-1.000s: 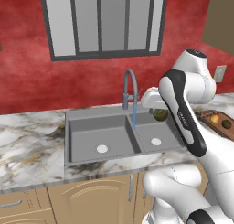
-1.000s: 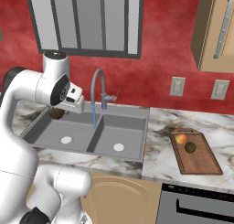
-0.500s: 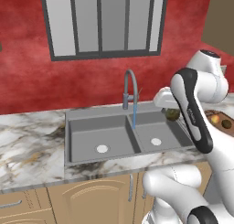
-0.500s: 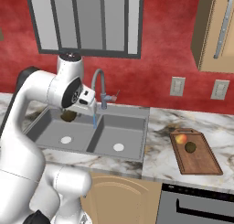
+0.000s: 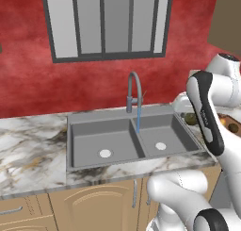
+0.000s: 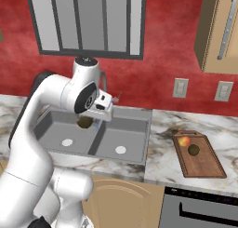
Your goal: Pick the kiwi, mango, kiwi from the sink and place them on the cutting board to airdry. Then turn off the sink faucet.
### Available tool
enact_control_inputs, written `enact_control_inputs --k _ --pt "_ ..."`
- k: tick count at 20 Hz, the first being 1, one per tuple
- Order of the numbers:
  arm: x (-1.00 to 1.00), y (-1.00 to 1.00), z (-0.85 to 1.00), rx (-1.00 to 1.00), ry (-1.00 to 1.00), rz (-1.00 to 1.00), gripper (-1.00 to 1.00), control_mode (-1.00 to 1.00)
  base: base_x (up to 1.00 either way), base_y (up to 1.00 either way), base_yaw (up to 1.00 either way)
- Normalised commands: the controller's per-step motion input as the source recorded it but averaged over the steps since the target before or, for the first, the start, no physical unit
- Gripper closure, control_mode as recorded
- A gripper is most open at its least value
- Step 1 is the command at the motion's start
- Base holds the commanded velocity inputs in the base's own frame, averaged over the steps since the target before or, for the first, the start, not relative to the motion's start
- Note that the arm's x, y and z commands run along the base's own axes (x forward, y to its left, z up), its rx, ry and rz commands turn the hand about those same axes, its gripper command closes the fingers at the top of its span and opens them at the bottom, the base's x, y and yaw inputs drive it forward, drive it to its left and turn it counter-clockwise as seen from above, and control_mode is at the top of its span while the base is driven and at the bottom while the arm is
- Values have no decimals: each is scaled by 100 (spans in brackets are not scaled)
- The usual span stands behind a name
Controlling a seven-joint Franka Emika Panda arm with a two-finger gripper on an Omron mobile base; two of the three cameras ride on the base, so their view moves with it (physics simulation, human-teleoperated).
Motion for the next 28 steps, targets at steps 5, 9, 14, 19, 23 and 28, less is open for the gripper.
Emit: enact_control_inputs --k 5,9,14,19,23,28 --pt "0 -48 -19 -8 -4 0 100 -100 0 0 0" --pt "0 -49 -12 -6 -3 -1 100 -100 0 0 0" --pt "0 -49 -10 -2 0 -3 100 -100 0 0 0" --pt "0 -43 -8 -1 0 -5 100 -100 0 0 0" --pt "1 -32 0 0 0 0 100 -100 0 0 0" --pt "6 -25 -3 0 0 0 100 -100 0 0 0"
